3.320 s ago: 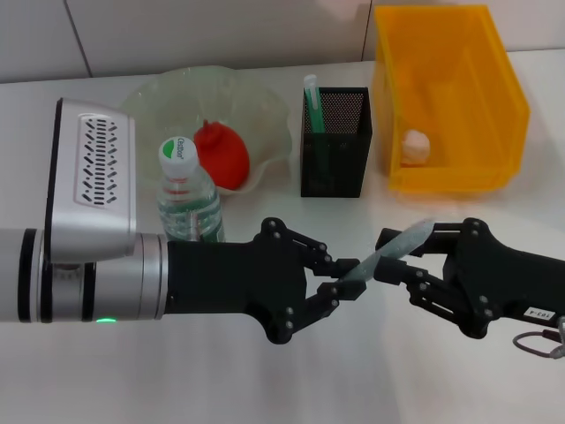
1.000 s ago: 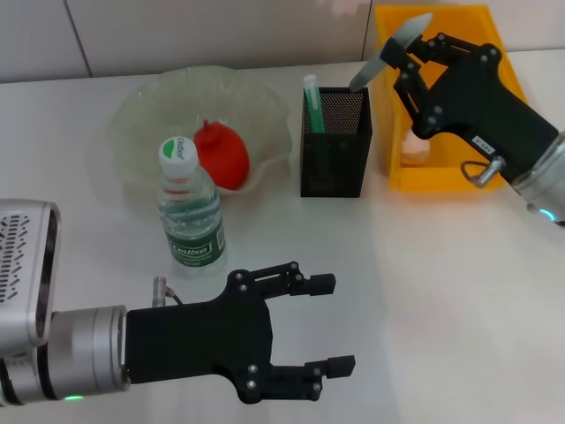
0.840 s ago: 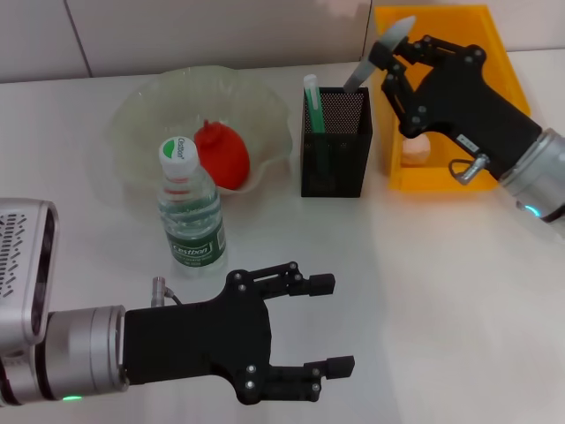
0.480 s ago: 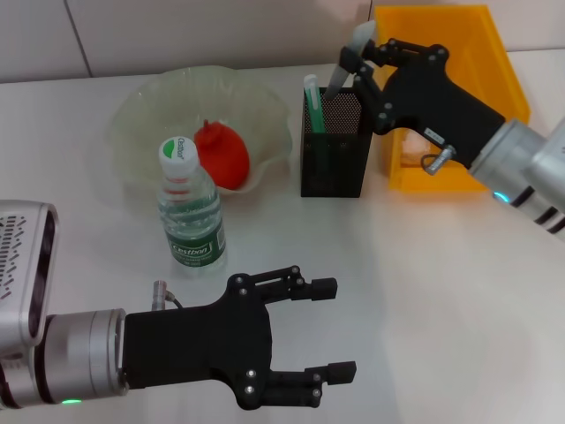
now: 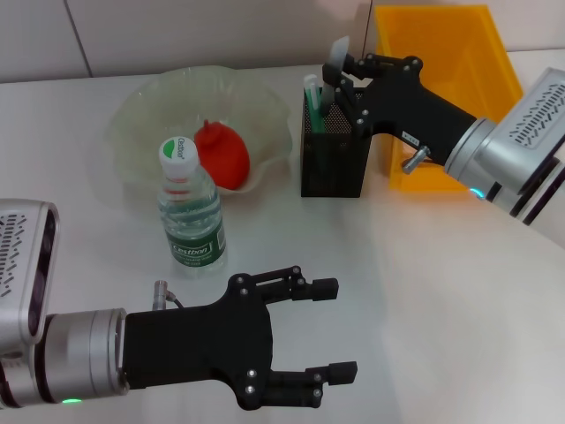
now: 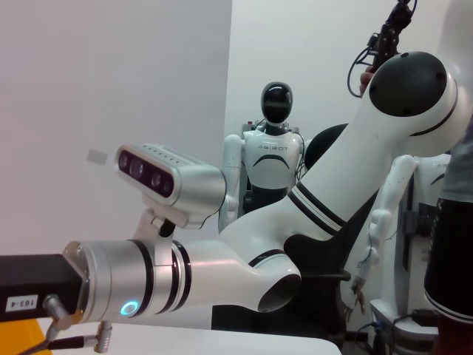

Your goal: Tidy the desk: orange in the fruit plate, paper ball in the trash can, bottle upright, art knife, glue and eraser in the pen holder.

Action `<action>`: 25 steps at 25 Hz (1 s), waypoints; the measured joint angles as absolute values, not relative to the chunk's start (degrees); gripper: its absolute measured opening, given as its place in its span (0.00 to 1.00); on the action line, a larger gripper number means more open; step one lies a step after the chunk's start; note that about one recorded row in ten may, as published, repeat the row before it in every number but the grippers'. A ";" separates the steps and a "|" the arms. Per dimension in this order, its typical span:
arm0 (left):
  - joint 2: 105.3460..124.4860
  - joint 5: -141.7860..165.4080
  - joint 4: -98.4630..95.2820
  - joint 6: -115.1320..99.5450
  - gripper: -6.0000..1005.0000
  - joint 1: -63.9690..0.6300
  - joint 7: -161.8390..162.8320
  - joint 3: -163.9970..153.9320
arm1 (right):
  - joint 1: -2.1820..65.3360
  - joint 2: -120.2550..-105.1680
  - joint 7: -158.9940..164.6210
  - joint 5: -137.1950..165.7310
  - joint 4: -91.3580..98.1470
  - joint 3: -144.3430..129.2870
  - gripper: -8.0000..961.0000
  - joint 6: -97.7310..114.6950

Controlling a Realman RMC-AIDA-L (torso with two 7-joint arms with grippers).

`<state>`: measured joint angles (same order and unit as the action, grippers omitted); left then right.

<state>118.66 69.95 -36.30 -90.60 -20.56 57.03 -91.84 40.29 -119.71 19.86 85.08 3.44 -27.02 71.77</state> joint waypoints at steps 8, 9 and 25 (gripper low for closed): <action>118.65 69.96 -36.30 -90.68 0.78 -20.73 57.11 -91.84 | 39.91 -119.71 20.06 84.77 2.73 -27.82 0.15 70.61; 118.65 69.96 -36.30 -90.73 0.78 -20.73 57.12 -91.84 | 39.61 -119.71 20.06 84.67 2.71 -27.59 0.15 71.08; 118.38 69.96 -36.10 -91.17 0.78 -20.77 57.13 -89.46 | 30.16 -119.11 39.95 85.43 9.82 -24.44 0.52 85.04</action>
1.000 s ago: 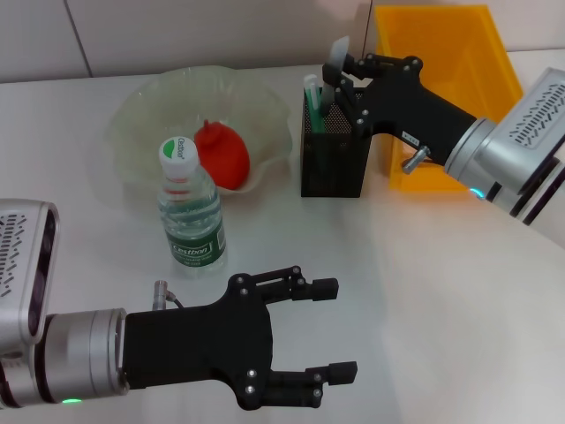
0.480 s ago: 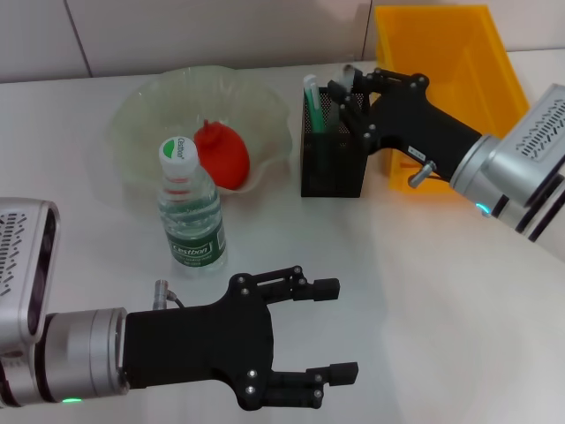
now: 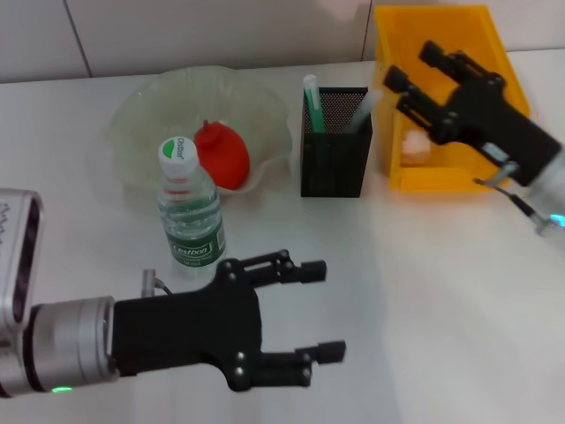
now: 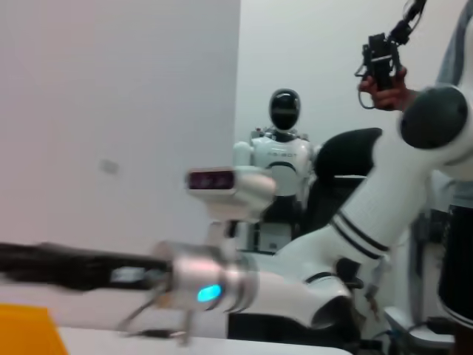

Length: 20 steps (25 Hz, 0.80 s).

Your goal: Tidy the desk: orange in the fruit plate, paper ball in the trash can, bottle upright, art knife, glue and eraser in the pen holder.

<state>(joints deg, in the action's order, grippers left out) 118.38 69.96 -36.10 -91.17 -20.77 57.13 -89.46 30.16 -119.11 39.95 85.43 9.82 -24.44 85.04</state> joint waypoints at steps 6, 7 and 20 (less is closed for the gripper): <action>117.57 70.65 -33.00 -91.25 0.78 -21.07 56.64 -84.49 | 20.58 -118.79 56.92 87.81 26.13 -35.19 0.69 94.56; 117.39 70.76 -32.59 -91.24 0.78 -21.11 56.58 -83.90 | 18.97 -118.70 58.44 89.57 29.07 -36.69 0.71 96.12; 116.15 75.24 -25.99 -90.00 0.78 -22.73 55.26 -81.16 | 16.34 -118.57 60.07 110.19 34.72 -38.26 0.81 106.12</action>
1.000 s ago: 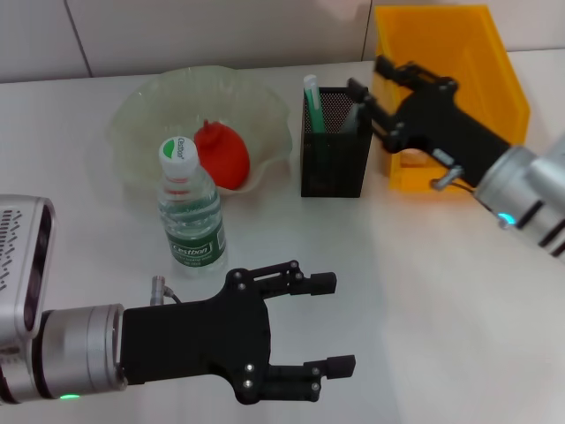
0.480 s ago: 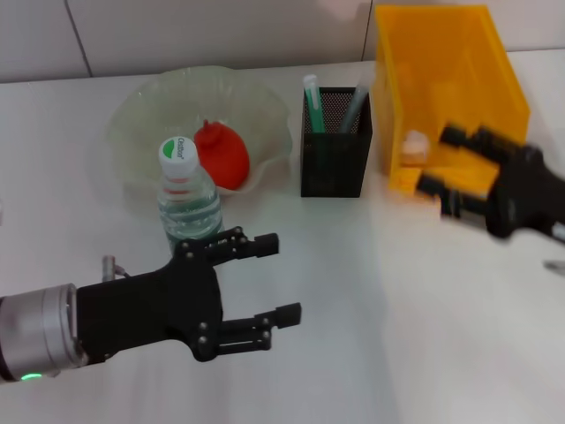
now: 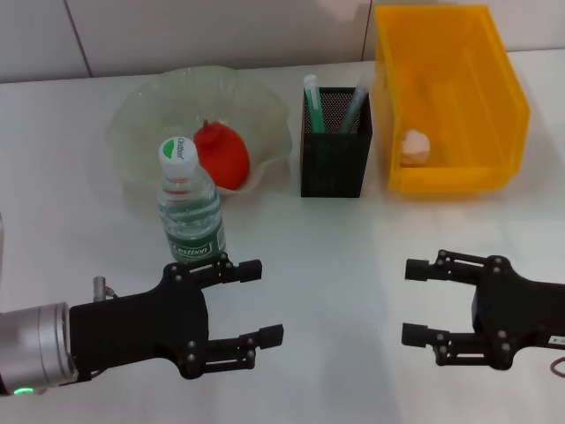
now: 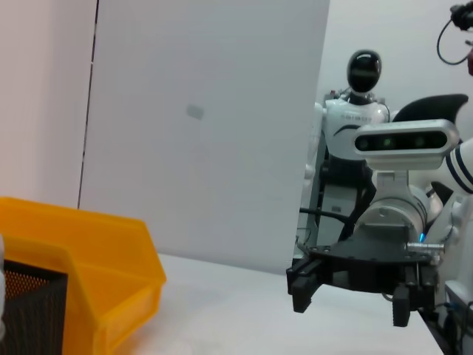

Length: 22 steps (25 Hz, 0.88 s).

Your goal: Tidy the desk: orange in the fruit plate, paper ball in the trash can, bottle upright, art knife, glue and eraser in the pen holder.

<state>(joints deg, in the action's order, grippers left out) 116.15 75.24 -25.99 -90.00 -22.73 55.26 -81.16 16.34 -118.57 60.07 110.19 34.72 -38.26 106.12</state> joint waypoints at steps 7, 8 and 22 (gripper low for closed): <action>115.92 75.64 -25.93 -90.56 0.78 -22.70 55.72 -80.91 | 17.40 -118.91 60.06 110.69 34.41 -38.70 0.81 105.65; 115.92 75.64 -25.93 -90.61 0.78 -22.69 55.78 -80.92 | 17.52 -118.91 60.07 110.72 34.40 -38.72 0.81 105.48; 115.88 75.68 -25.93 -91.28 0.78 -23.51 57.40 -81.07 | 18.31 -119.04 60.07 110.82 34.06 -39.28 0.81 103.26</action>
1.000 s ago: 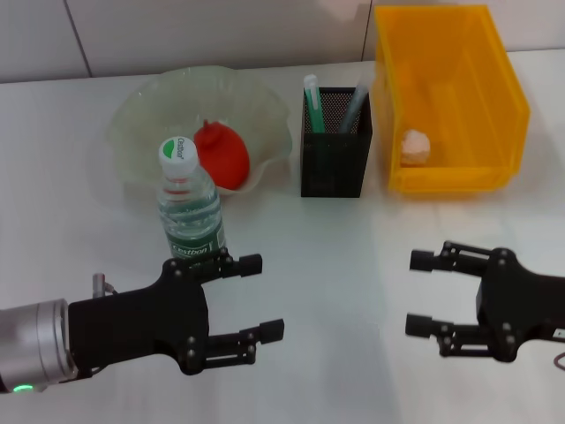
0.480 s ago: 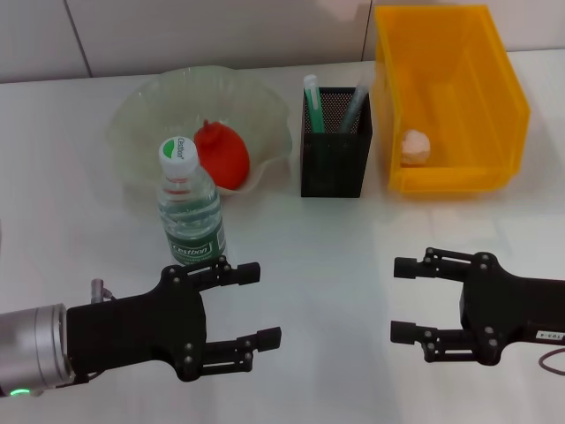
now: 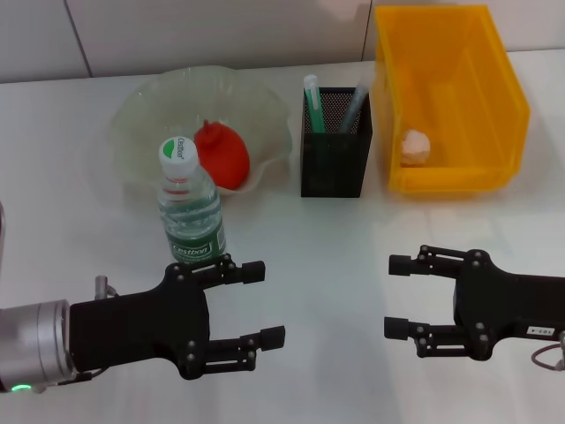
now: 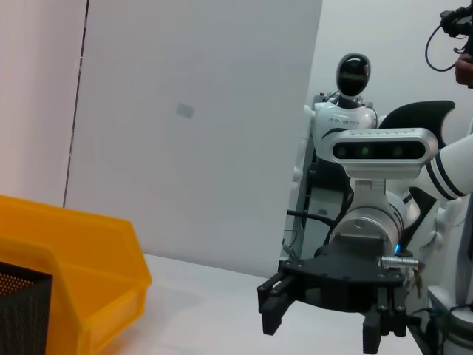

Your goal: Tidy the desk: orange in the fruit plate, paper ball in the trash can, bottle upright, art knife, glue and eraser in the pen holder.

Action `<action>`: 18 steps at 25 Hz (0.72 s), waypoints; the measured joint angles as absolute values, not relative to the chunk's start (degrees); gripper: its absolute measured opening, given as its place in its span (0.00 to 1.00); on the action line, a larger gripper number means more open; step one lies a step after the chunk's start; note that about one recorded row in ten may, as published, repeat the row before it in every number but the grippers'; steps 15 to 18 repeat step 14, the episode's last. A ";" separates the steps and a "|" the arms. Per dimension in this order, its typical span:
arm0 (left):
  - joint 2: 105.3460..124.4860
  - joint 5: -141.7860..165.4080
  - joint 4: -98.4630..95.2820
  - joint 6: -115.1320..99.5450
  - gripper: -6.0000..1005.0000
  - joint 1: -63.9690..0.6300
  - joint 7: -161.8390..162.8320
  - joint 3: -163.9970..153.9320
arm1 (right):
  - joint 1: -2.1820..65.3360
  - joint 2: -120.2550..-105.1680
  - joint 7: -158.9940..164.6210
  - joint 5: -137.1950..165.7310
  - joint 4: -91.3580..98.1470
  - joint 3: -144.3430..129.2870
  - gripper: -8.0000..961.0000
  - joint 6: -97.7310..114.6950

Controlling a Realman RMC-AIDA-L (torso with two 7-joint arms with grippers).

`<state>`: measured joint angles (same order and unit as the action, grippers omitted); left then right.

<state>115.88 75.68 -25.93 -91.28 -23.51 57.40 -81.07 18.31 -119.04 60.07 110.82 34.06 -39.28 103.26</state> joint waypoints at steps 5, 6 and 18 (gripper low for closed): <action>115.85 75.68 -25.92 -91.37 0.78 -23.33 57.42 -80.94 | 18.31 -119.15 60.07 110.84 34.06 -39.55 0.81 102.56; 115.85 75.68 -25.93 -91.38 0.78 -23.29 57.43 -80.94 | 18.31 -119.20 60.08 110.83 34.06 -39.55 0.81 102.53; 115.84 75.67 -25.92 -91.48 0.78 -22.96 57.47 -80.94 | 18.76 -119.27 60.22 110.84 33.10 -39.47 0.81 101.96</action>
